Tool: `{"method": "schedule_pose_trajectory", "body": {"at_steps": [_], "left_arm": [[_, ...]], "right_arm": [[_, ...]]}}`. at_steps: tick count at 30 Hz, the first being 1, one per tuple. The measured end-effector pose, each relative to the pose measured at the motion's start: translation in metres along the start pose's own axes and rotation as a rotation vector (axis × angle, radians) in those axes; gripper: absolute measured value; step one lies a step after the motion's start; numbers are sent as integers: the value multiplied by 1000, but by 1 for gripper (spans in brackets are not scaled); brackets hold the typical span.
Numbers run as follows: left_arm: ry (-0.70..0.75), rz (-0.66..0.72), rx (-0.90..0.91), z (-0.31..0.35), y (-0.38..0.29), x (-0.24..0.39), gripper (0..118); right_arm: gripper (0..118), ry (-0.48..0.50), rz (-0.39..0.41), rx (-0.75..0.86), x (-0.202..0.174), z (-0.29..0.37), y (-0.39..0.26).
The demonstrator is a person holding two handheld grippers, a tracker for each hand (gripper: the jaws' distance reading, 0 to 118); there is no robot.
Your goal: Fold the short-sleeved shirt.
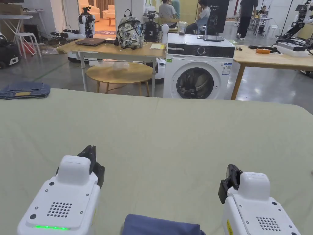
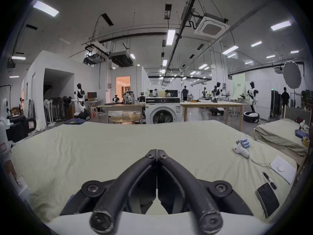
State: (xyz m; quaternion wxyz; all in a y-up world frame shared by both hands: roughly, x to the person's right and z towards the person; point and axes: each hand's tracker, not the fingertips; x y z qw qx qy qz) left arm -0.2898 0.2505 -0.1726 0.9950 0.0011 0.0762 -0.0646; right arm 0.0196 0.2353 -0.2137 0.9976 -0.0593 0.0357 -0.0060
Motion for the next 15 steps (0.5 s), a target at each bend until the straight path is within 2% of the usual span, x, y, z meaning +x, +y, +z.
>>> {"method": "schedule_pose_trajectory", "body": {"at_steps": [3, 7, 10, 15], "left_arm": [[59, 12, 48, 6, 2, -1, 0], [60, 78, -4, 2, 3, -7, 0], [49, 111, -44, 0, -1, -14, 0], [77, 119, -78, 3, -12, -17, 0]], "right_arm": [[0, -4, 17, 29, -3, 3, 2], [0, 5, 19, 15, -7, 15, 0], [0, 35, 10, -63, -12, 27, -17], [0, 126, 1, -303, -27, 28, -61]]}}
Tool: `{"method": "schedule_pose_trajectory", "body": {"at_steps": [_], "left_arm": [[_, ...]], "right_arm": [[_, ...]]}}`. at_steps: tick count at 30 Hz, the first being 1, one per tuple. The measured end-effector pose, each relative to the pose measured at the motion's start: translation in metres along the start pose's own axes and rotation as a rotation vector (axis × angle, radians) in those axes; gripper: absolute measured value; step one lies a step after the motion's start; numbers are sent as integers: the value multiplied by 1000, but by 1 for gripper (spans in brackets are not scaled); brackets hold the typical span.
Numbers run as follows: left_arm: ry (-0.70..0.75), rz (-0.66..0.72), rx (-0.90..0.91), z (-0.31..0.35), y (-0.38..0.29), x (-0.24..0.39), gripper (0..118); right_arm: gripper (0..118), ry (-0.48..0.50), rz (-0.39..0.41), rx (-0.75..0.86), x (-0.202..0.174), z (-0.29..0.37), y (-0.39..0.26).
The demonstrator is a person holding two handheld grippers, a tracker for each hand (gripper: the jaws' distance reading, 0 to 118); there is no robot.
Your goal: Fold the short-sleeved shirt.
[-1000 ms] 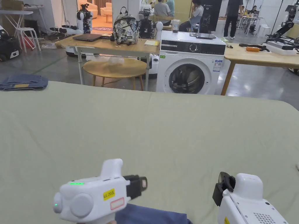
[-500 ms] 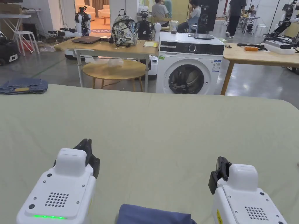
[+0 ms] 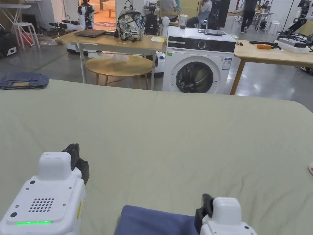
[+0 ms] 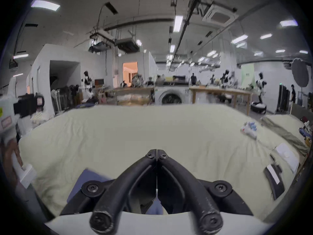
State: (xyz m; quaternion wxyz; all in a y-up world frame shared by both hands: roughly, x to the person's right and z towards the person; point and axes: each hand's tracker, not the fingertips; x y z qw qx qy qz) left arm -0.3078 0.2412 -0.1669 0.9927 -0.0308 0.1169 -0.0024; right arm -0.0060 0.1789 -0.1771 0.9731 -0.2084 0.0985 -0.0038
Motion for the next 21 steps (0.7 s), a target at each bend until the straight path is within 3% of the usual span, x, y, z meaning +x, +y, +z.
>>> {"method": "schedule_pose_trajectory", "body": {"at_steps": [5, 8, 14, 21], "left_arm": [[-21, 19, -67, 1, -10, -7, 0], [-39, 27, -105, 4, -16, -12, 0], [-137, 61, -228, 6, -29, -25, 0], [-435, 266, -626, -29, -52, -47, 0]], "right_arm": [[0, 74, 37, -279, -14, -35, -39], [0, 26, 43, -420, -15, -60, -62], [0, 10, 32, -399, -14, -64, -57], [0, 29, 34, -385, -6, -65, -63]]}}
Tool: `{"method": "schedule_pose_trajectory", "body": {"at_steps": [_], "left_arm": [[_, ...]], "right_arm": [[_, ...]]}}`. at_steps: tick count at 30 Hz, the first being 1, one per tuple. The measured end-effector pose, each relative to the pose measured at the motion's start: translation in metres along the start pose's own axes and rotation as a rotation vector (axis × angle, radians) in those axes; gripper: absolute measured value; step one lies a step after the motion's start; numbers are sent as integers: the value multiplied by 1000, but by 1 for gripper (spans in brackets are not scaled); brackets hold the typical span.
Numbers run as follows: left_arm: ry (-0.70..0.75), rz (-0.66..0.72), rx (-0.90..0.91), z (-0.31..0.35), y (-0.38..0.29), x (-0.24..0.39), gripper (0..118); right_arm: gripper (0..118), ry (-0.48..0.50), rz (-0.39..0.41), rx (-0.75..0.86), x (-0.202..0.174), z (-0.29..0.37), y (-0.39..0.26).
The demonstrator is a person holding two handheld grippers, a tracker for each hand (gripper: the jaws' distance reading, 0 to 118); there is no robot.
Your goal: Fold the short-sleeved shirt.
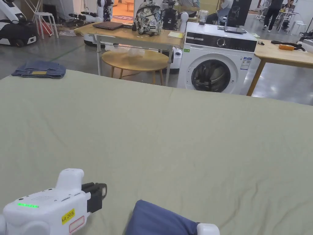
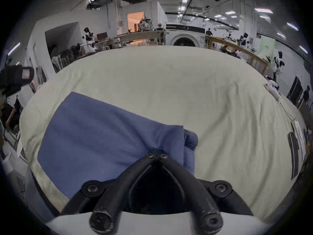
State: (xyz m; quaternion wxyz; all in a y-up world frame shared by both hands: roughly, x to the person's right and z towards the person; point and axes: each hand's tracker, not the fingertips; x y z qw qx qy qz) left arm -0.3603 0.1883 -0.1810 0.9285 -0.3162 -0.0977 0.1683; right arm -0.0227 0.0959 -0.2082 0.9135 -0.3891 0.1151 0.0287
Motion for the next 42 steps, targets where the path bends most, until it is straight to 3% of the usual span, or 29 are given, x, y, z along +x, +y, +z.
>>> {"method": "schedule_pose_trajectory", "body": {"at_steps": [1, 3, 6, 9, 10, 15, 21, 22, 23, 25, 28, 42], "left_arm": [[-40, 29, -60, -6, 1, -6, 2], [-156, 123, -171, -24, -1, -27, 23], [-315, 250, -252, -39, -6, -36, 39], [-384, 291, -309, -60, -10, -39, 92], [-396, 298, -340, -67, -15, -42, 103], [-473, 394, -536, -115, -39, -42, 103], [-560, 413, -532, -124, -39, -25, 103], [-567, 410, -534, -123, -40, -24, 97], [-578, 403, -535, -124, -41, -24, 82], [-515, 383, -552, -130, -48, -25, 34], [-609, 529, -533, -134, -58, -41, 25], [-661, 505, -418, -81, -32, -60, 17]], "right_arm": [[0, 3, -4, 0, -1, 3, 0], [0, 9, -12, -3, -1, 4, 1], [0, 14, -9, 1, -1, 5, -1], [0, 18, -10, 4, 2, 3, -2], [0, 18, -10, 4, 3, 2, -3], [0, 21, -13, 3, 3, 2, -3], [0, 23, -12, 0, 5, -2, -4], [0, 24, -12, -2, 7, -3, -4], [0, 26, -15, -2, 8, -4, -4], [0, 31, -22, -2, 8, -2, -4], [0, 44, -33, -2, 10, 1, -3], [0, -4, 68, 128, -1, 37, 36]]}}
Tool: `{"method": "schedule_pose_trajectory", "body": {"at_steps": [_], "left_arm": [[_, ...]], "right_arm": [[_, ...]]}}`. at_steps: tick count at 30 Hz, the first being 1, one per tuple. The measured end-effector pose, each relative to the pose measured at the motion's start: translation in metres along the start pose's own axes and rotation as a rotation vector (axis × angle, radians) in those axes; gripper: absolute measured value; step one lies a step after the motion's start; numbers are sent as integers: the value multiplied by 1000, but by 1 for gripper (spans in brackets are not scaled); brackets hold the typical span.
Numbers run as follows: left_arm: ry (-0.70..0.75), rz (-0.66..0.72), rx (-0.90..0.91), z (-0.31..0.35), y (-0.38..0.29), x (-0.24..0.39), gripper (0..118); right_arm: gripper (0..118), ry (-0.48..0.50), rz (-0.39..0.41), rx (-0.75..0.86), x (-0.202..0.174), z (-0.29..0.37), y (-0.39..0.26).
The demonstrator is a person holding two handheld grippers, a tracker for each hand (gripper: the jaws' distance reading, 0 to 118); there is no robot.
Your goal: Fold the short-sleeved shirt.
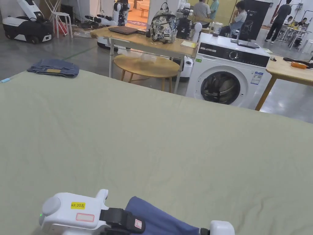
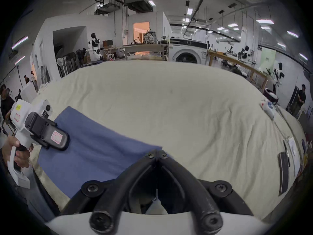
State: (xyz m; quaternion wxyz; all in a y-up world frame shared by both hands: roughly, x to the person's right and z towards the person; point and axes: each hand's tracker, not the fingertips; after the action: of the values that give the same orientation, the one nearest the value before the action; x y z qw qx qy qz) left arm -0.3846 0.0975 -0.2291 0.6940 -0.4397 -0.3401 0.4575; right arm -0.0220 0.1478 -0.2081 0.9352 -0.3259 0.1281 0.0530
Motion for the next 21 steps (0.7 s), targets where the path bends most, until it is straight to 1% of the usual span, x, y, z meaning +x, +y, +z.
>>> {"method": "schedule_pose_trajectory", "body": {"at_steps": [5, 6, 12, 18, 21], "left_arm": [[30, -43, 63, 62, 16, 15, 16], [60, -67, 79, 79, 19, 18, 16], [242, -109, 145, 194, 39, 26, 16], [387, -53, 253, 313, 53, 20, 16], [477, -5, 286, 356, 56, 17, 16]], "right_arm": [[0, 7, 7, 23, -6, -4, 16], [0, 13, 5, 27, -8, -5, 18], [0, 48, 18, 43, -29, -13, 26], [0, 83, 33, 41, -47, -26, 31], [0, 90, 33, 33, -52, -28, 33]]}}
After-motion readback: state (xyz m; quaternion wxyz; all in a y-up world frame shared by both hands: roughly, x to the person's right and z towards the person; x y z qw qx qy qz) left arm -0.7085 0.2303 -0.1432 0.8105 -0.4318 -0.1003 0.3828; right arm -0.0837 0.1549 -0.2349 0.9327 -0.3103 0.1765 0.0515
